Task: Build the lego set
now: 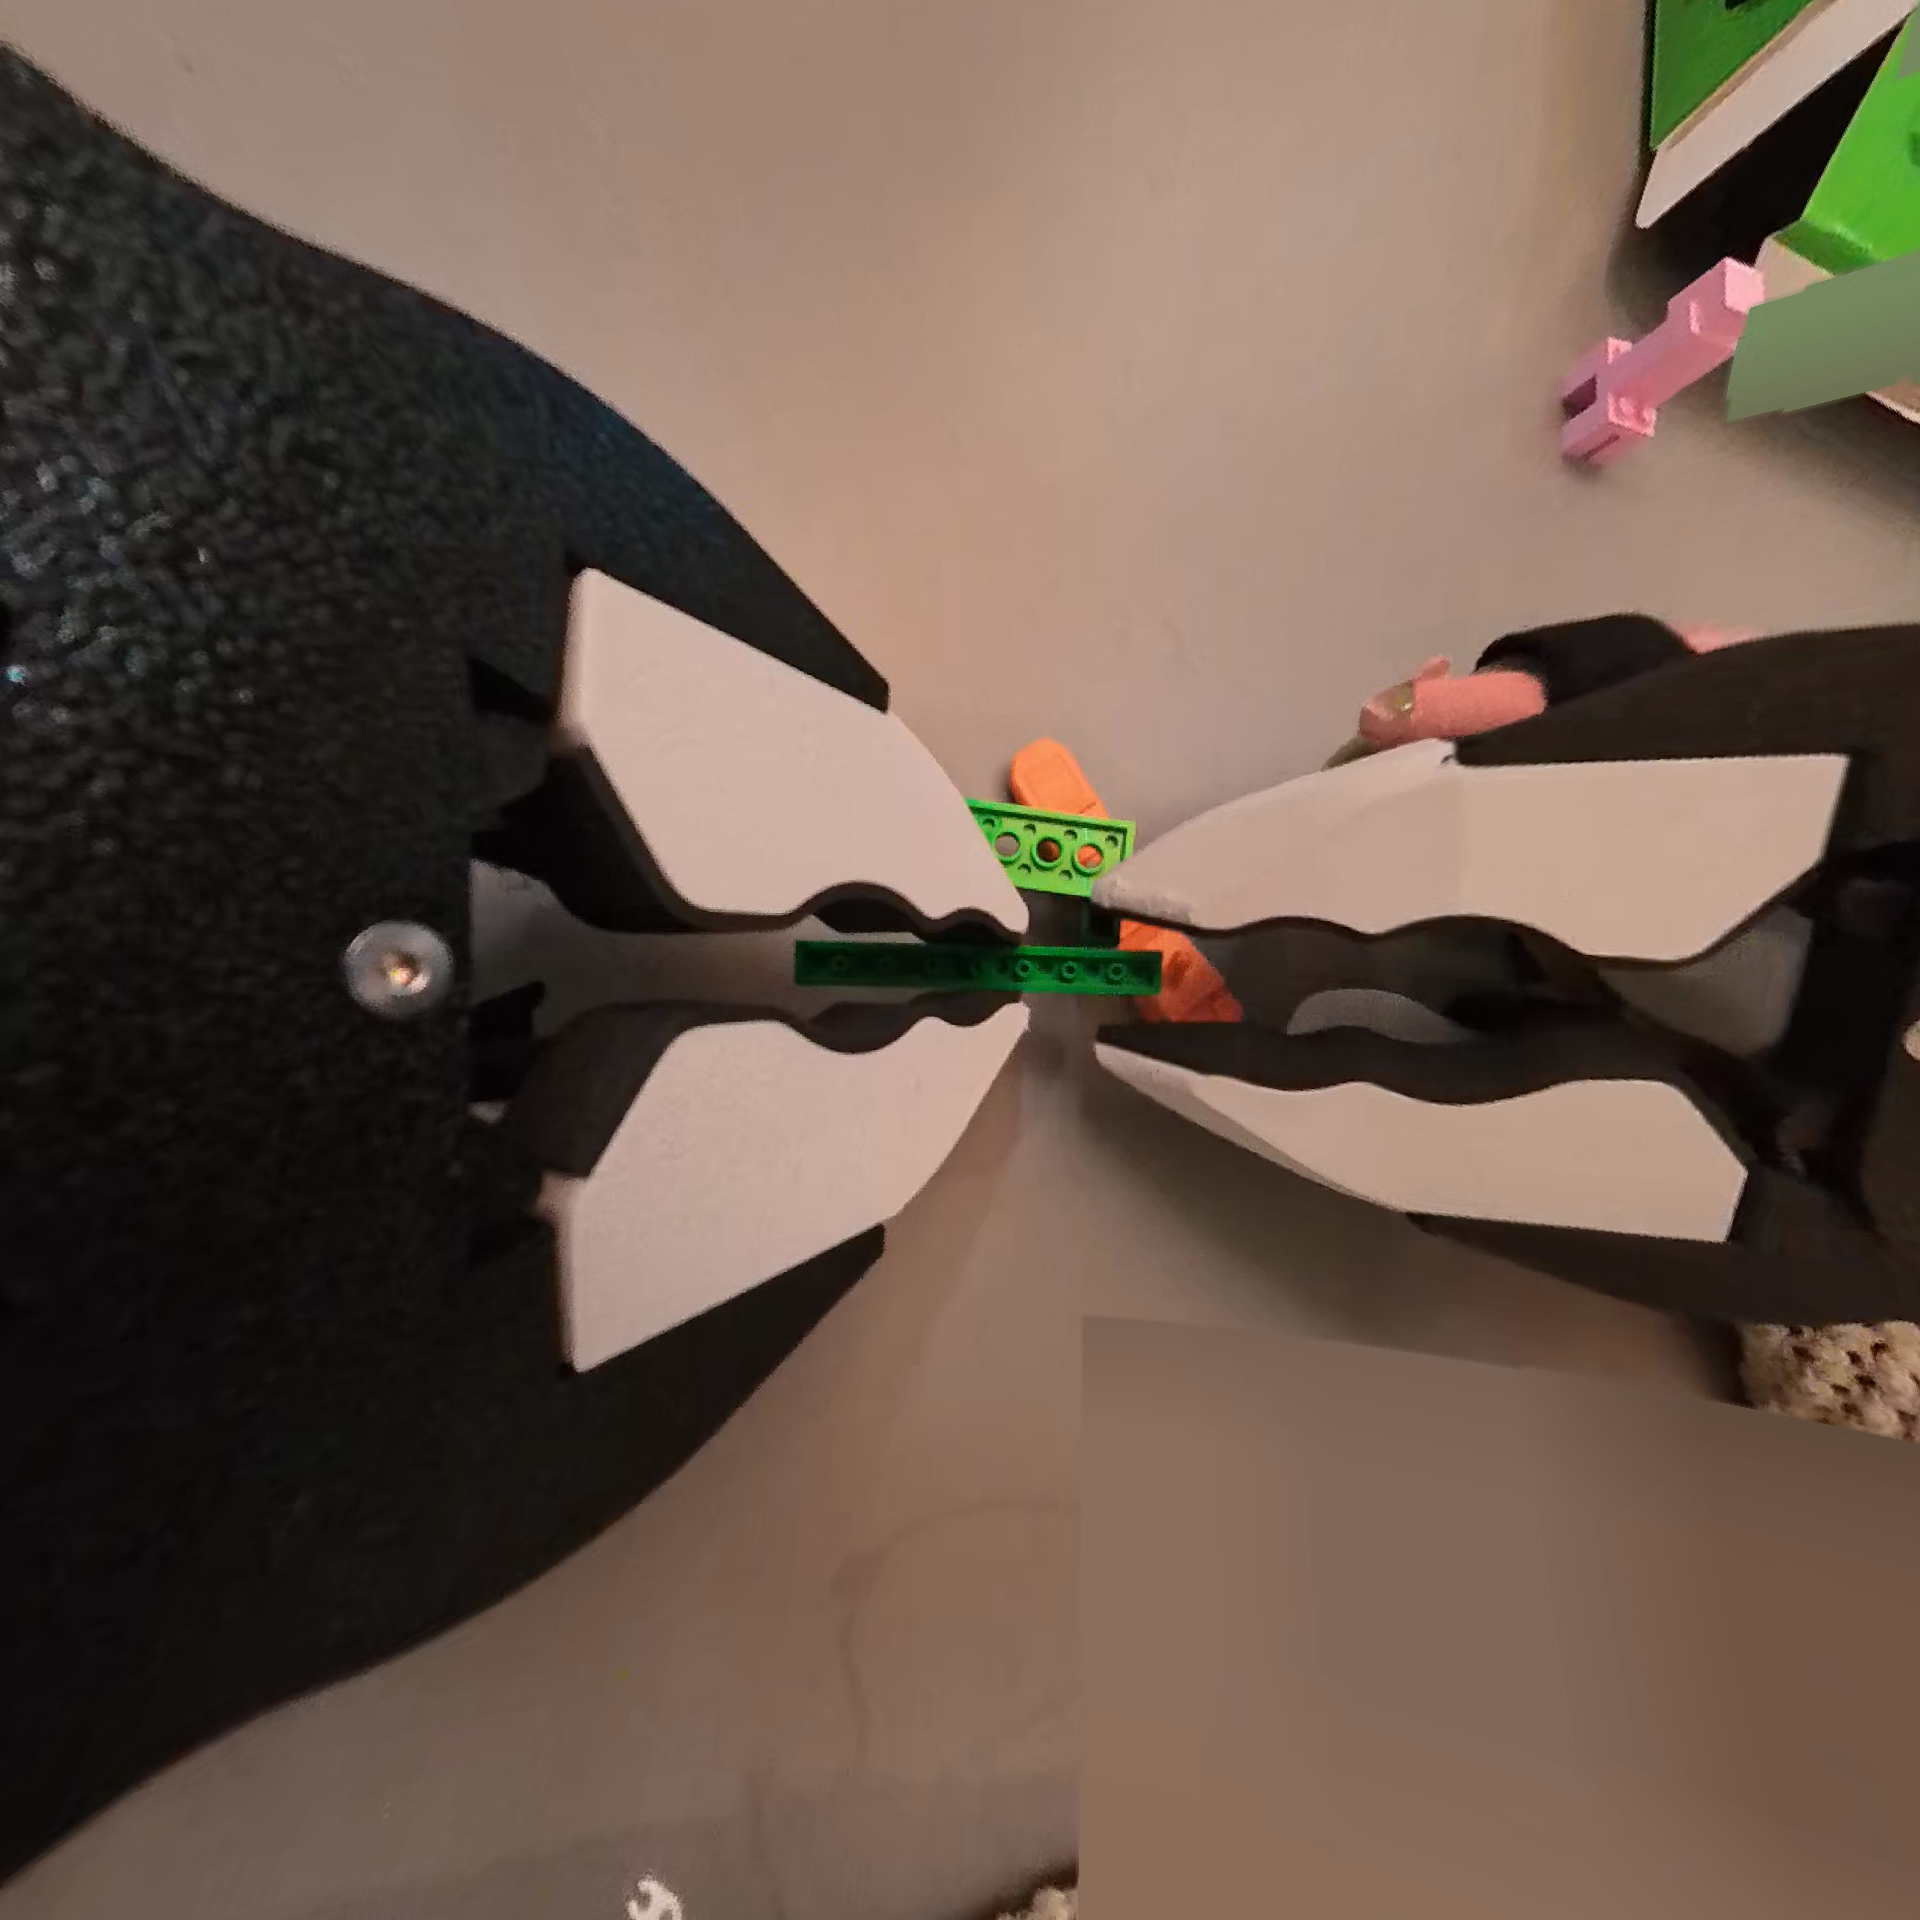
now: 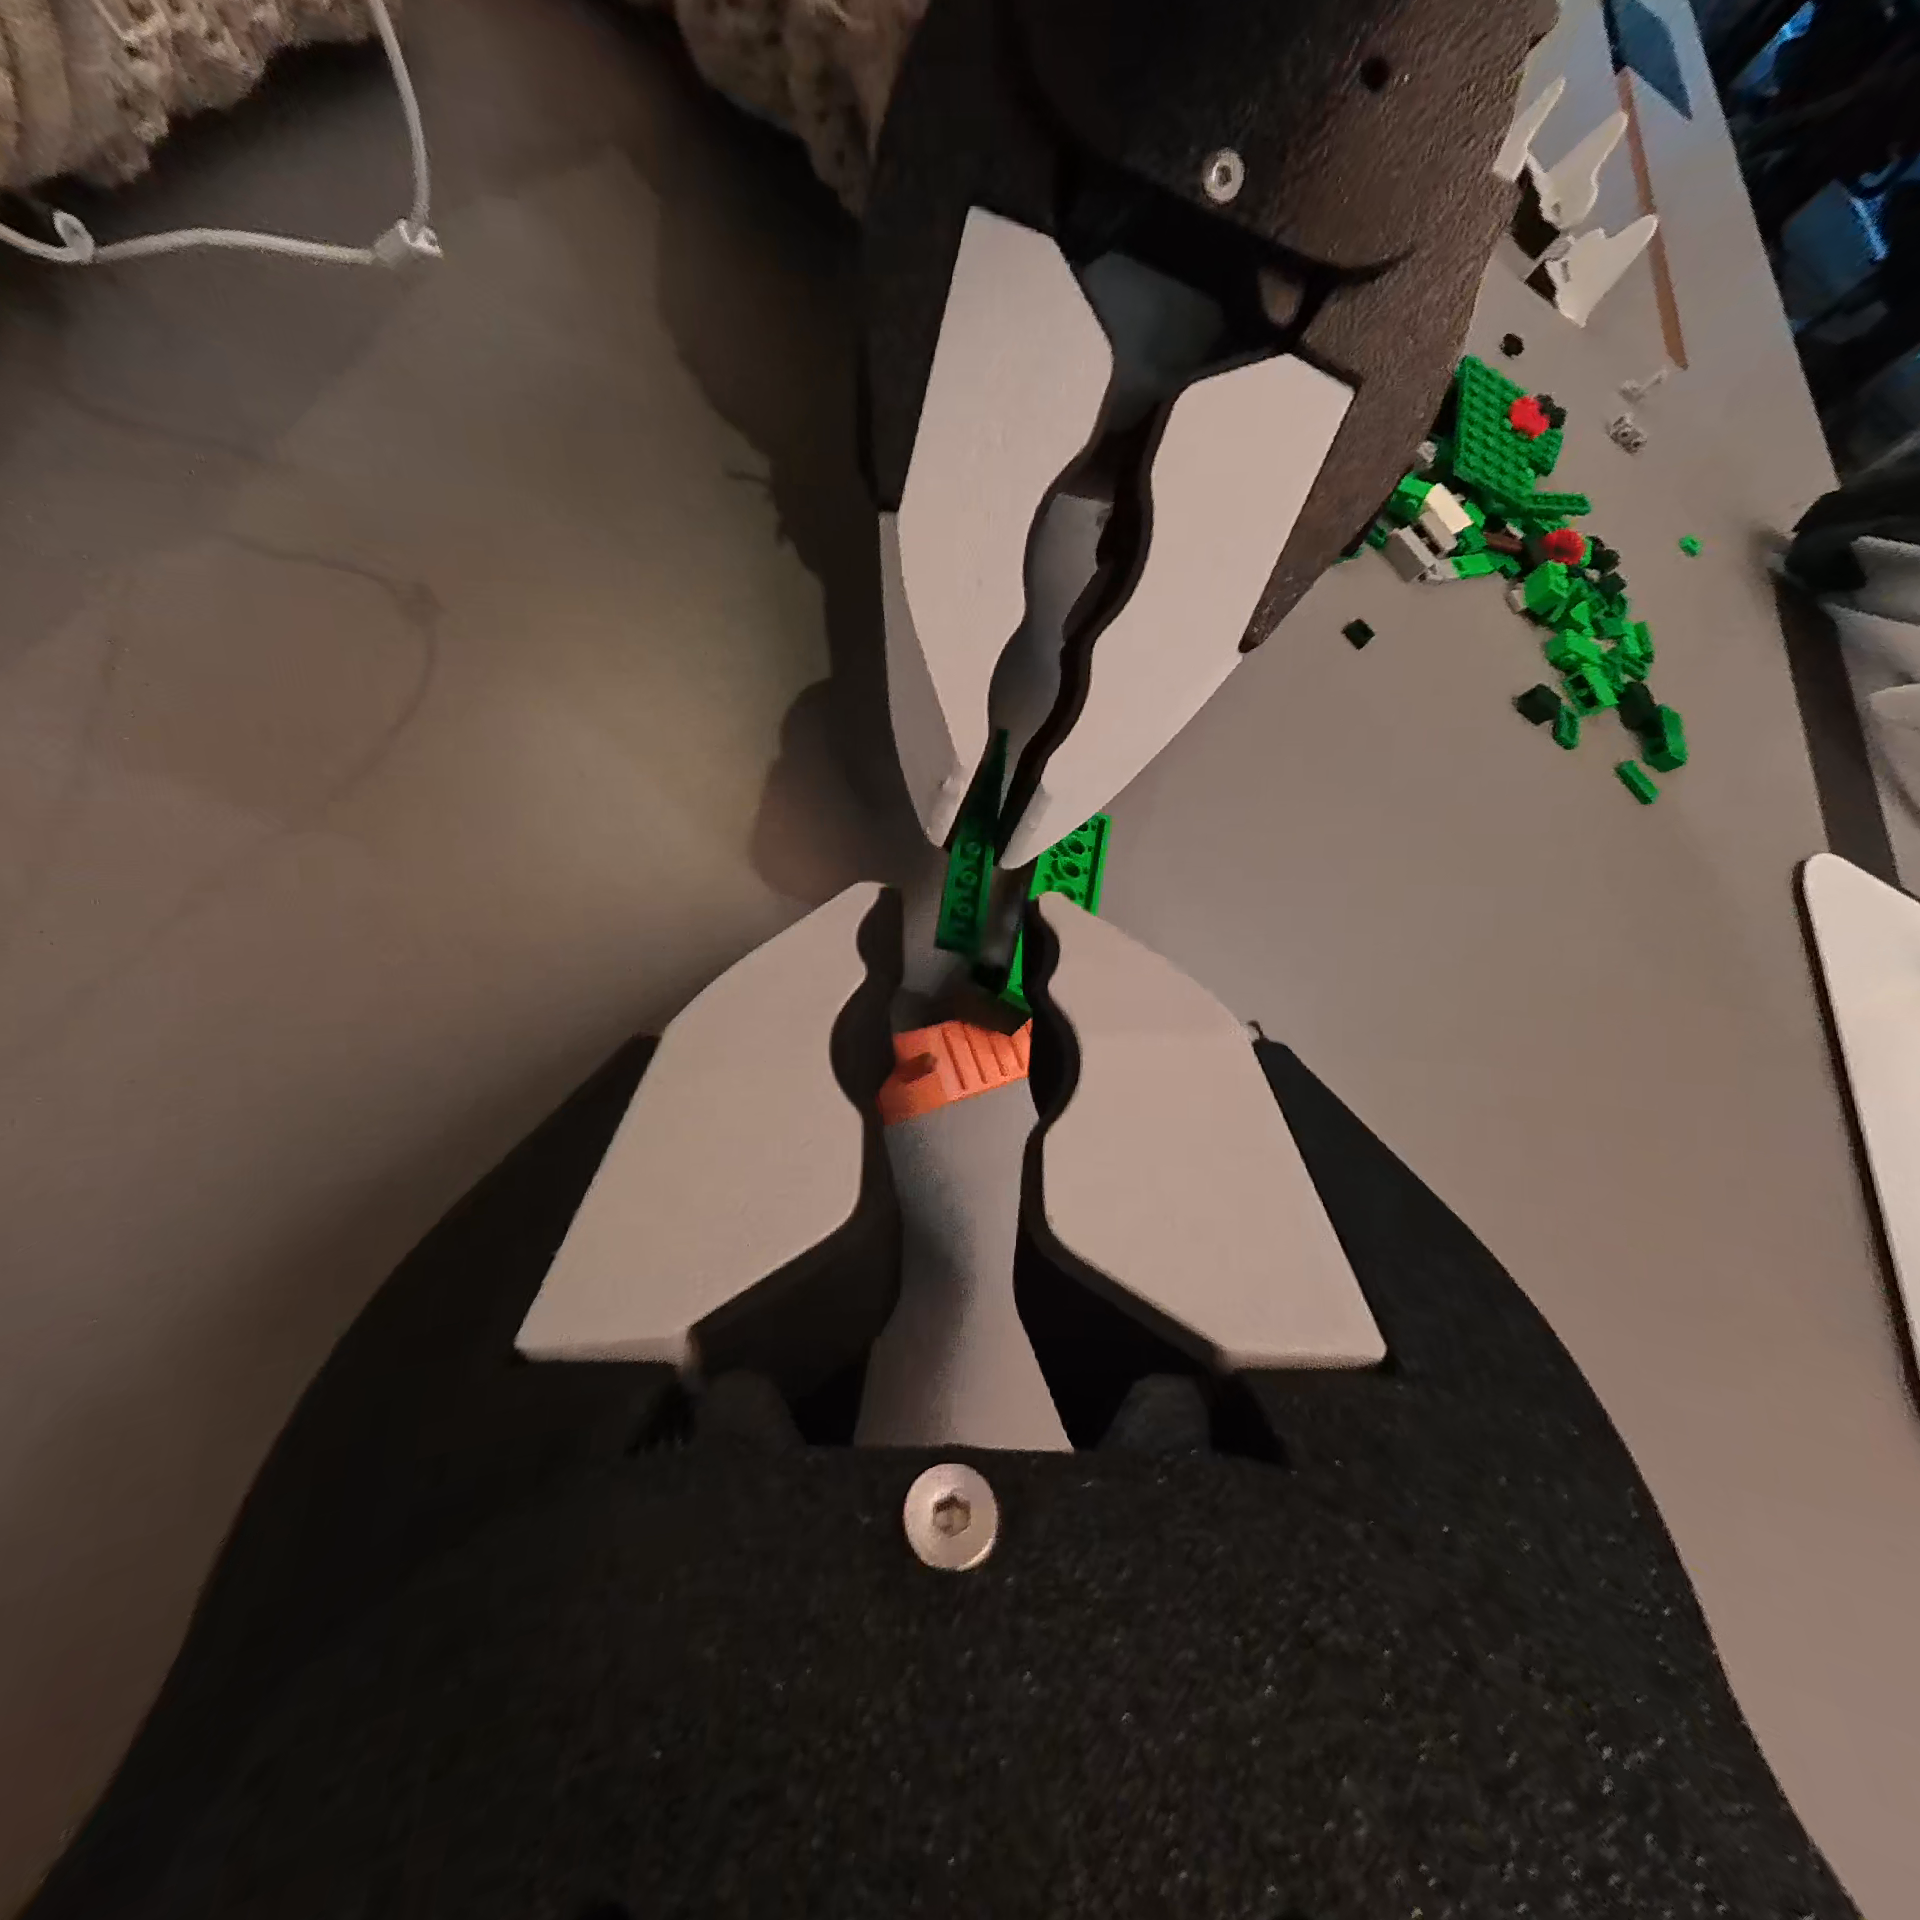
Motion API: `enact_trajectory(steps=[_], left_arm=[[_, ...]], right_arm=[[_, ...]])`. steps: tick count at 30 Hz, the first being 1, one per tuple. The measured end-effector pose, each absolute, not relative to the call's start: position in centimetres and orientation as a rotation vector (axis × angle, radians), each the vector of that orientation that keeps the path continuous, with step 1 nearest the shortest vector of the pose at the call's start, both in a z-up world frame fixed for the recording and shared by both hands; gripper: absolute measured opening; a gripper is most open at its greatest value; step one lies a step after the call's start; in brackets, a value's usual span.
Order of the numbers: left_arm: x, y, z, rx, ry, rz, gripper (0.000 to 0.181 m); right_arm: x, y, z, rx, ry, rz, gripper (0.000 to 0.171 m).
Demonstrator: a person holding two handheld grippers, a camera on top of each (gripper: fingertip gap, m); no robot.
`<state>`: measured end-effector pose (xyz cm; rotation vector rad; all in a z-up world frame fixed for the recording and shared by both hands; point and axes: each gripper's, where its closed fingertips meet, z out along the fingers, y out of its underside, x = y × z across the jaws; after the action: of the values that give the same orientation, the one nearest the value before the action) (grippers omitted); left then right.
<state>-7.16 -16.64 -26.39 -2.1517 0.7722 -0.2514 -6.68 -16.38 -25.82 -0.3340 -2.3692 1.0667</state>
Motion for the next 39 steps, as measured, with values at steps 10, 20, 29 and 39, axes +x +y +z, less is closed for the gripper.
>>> enact_trajectory(steps=[10,20,29,39], left_arm=[[-8.0,-15.7,-25.3,-2.044,0.747,-0.081,0.024],[-8.9,-16.0,-25.8,-1.717,1.174,0.664,0.013],[-9.6,-15.6,-25.0,-1.577,1.228,0.942,0.006],[-11.3,-16.1,-24.0,-1.570,1.151,1.007,0.003]], right_arm=[[-7.6,-15.8,-25.0,-0.525,-2.312,1.185,0.008],[-7.9,-15.4,-25.6,-0.682,-2.324,1.225,0.008],[-7.9,-15.4,-24.4,-0.809,-2.297,1.431,0.009],[-8.0,-15.2,-27.0,-0.709,-2.419,1.129,0.037]])
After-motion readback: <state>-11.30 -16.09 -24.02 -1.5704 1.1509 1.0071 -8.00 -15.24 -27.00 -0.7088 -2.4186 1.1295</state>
